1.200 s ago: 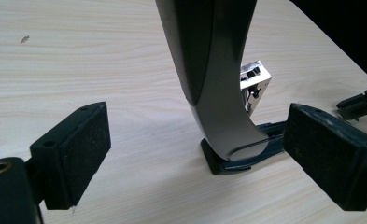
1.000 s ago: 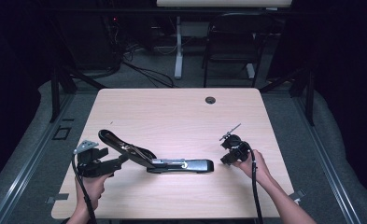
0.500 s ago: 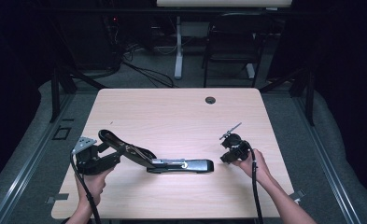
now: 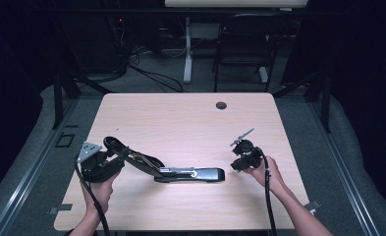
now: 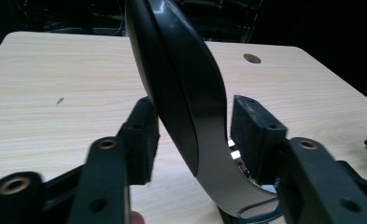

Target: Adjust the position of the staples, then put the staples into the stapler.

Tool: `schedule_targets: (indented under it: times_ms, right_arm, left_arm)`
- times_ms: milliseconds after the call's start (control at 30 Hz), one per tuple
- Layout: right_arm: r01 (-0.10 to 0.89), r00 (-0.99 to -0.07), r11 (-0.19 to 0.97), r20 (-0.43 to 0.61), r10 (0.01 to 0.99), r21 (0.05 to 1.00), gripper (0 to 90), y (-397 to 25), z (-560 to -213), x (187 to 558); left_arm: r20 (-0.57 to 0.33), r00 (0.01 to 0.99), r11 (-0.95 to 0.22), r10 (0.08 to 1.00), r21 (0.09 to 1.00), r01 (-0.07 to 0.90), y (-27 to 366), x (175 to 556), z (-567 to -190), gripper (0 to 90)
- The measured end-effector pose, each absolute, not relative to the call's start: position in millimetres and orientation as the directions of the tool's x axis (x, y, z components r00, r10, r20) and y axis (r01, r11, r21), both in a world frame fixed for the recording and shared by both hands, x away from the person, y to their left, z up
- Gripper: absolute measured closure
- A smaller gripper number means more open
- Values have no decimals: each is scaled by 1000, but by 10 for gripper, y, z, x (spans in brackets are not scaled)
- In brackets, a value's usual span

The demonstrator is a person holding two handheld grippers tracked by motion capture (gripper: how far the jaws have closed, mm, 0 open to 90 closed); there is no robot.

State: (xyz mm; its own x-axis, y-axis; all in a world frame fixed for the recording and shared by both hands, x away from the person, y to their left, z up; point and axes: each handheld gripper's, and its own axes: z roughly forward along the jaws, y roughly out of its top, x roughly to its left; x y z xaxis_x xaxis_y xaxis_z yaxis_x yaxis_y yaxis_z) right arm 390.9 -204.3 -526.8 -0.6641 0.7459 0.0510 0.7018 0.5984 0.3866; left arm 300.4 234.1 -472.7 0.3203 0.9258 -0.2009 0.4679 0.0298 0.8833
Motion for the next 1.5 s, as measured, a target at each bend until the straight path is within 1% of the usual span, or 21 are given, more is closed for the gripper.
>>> schedule_targets:
  times_ms: [67,133,267,300,333,433,633,667,700,733,800,1067,1167,1500]
  right_arm:
    - [701,-663,594,54,747,395,784,-2042,-5263,3904]
    - [697,-665,597,47,745,396,785,-2045,-5254,3903]
    - [683,-676,603,43,736,412,784,-2037,-5221,3896]
    - [677,-676,594,47,736,434,784,-2032,-5213,3888]
    - [673,-684,609,41,728,420,784,-2037,-5188,3893]
    - [657,-693,607,42,720,448,785,-2026,-5163,3885]
    - [631,-716,629,28,698,455,785,-1982,-5132,3873]
    - [631,-714,617,40,699,471,785,-1966,-5135,3867]
    - [627,-719,627,33,695,461,785,-1962,-5116,3867]
    - [627,-716,614,44,697,480,784,-1952,-5118,3862]
    - [619,-723,626,34,690,475,784,-1946,-5086,3870]
    - [592,-743,630,38,668,503,784,-1839,-5025,3927]
    - [581,-754,644,32,656,498,785,-1802,-5009,3948]
    - [550,-771,647,23,636,528,784,-1708,-4932,3996]
  left_arm:
    - [-203,316,34,927,884,467,2347,3004,-4730,583]
    - [-204,315,35,927,883,469,2351,3004,-4732,587]
    - [-199,314,32,928,884,466,2344,3002,-4732,588]
    - [-201,312,36,929,885,463,2344,3003,-4735,589]
    - [-202,311,37,928,885,464,2345,3002,-4737,589]
    - [-204,311,39,928,886,463,2348,3002,-4740,590]
    - [-206,312,41,927,886,462,2349,2999,-4744,591]
    - [-204,314,39,927,886,462,2349,2998,-4744,591]
    - [-203,315,38,927,887,461,2349,2996,-4744,591]
    - [-203,316,38,927,887,461,2349,2996,-4745,591]
    - [-203,316,38,927,887,460,2351,2996,-4746,591]
    - [-211,321,43,923,887,460,2367,2997,-4758,590]
    - [-212,322,44,923,887,460,2368,2997,-4759,590]
    - [-212,325,44,922,890,454,2362,2992,-4761,591]
